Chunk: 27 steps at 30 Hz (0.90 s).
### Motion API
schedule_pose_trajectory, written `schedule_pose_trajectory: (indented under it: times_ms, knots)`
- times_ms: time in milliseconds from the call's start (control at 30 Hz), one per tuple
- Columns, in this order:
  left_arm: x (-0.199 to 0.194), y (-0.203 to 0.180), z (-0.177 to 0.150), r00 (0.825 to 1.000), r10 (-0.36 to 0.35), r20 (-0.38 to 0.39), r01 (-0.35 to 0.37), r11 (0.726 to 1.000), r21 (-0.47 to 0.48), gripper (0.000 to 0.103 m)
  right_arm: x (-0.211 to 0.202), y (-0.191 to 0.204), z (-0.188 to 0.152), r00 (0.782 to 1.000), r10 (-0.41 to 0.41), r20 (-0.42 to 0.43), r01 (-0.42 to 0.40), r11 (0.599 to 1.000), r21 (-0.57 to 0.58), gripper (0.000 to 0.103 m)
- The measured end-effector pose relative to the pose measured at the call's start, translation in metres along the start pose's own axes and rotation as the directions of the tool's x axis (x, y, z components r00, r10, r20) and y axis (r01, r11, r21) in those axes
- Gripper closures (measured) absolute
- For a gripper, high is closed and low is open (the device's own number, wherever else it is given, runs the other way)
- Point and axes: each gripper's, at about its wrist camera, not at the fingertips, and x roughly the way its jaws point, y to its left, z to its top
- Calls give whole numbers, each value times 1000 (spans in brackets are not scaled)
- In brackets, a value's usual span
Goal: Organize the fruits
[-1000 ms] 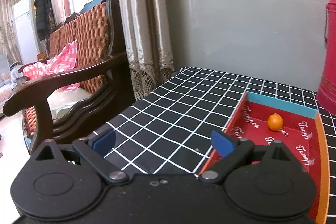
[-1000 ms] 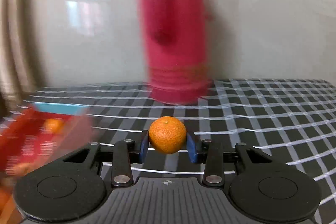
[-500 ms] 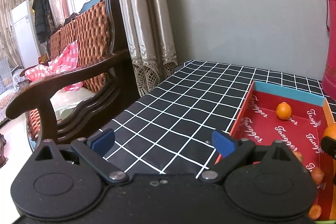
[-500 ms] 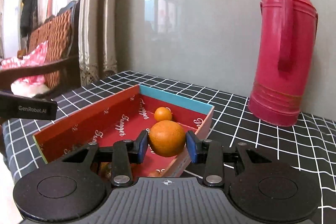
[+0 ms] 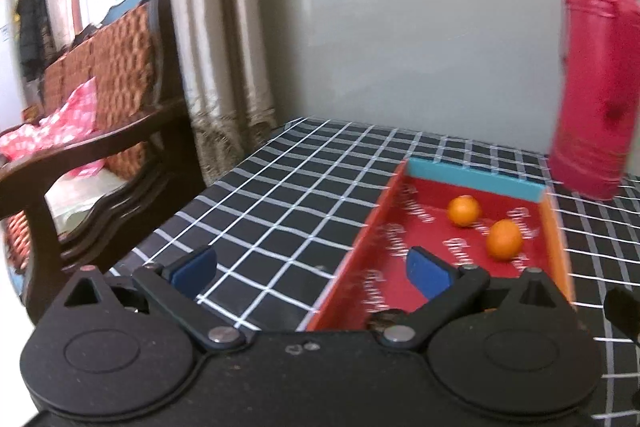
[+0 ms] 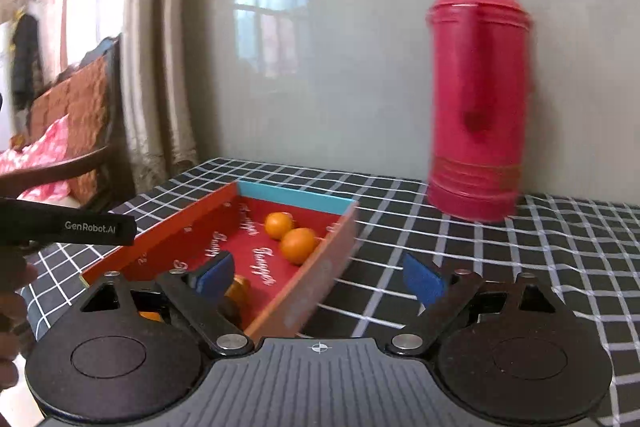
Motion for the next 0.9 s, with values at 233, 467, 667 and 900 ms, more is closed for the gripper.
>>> schedule_pose_trajectory:
  times_ms: [233, 467, 667, 900]
  knots:
    - [-51, -6, -16, 997, -57, 59, 55, 998, 41, 6, -70, -3, -2, 988, -153, 21, 150, 983, 105, 0]
    - [-113, 12, -31, 991, -107, 83, 104, 994, 40, 6, -125, 11, 3, 977, -210, -23, 210, 959, 192, 0]
    - [-145, 27, -32, 986, -123, 113, 121, 992, 29, 6, -157, 34, 8, 978, -206, 26, 199, 966, 168, 0]
    - [-170, 36, -33, 980, -135, 145, 133, 991, 18, 6, -181, 46, 14, 980, -190, 64, 178, 970, 166, 0]
